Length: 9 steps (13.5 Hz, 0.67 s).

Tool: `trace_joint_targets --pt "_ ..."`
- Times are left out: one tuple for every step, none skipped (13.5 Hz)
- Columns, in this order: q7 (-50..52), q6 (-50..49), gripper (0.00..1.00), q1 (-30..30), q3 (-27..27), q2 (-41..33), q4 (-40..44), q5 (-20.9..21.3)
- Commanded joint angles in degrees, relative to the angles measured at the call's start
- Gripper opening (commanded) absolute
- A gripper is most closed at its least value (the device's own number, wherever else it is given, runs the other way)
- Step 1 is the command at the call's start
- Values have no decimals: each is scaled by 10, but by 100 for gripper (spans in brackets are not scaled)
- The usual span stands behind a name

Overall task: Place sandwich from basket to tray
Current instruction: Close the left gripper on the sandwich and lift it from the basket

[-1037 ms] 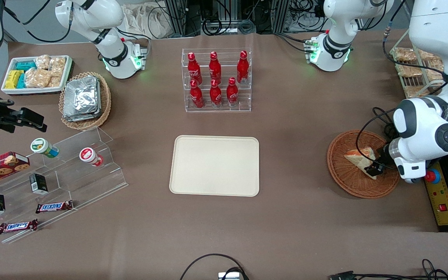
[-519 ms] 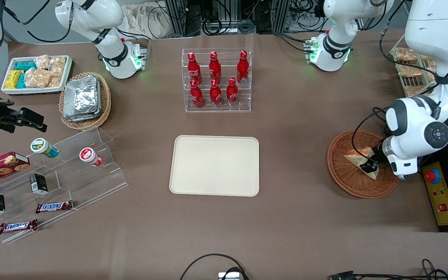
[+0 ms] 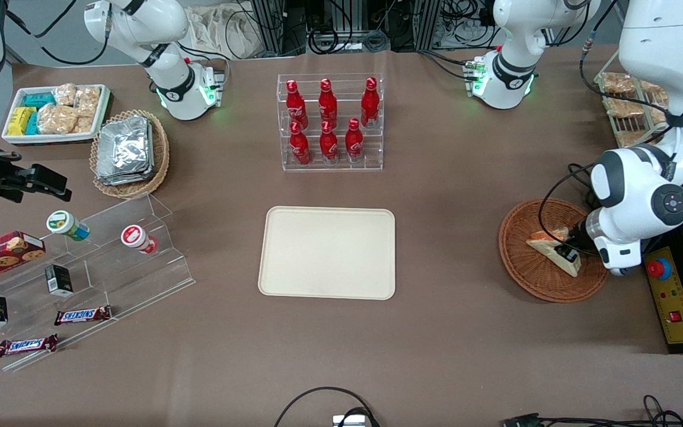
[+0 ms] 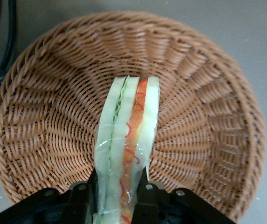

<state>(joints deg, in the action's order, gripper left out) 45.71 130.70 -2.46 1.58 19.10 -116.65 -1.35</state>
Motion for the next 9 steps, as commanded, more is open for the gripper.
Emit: trace_joint_targets --pt "-18 -100 0 7 -8 -19 68 3" --pt "-28 -148 0 7 -15 -17 107 5" --pt "-43 -189 0 7 -22 -14 145 5" --pt "-57 -219 0 7 -33 -13 179 5" --pt "-69 -239 0 7 -45 -12 209 6" --pt "-78 -253 0 9 -60 -11 232 19" --pt "-84 -269 0 19 -80 -12 256 45" --pt "-90 -288 0 35 -94 -6 279 72" --pt "-92 -310 0 61 -110 13 308 87"
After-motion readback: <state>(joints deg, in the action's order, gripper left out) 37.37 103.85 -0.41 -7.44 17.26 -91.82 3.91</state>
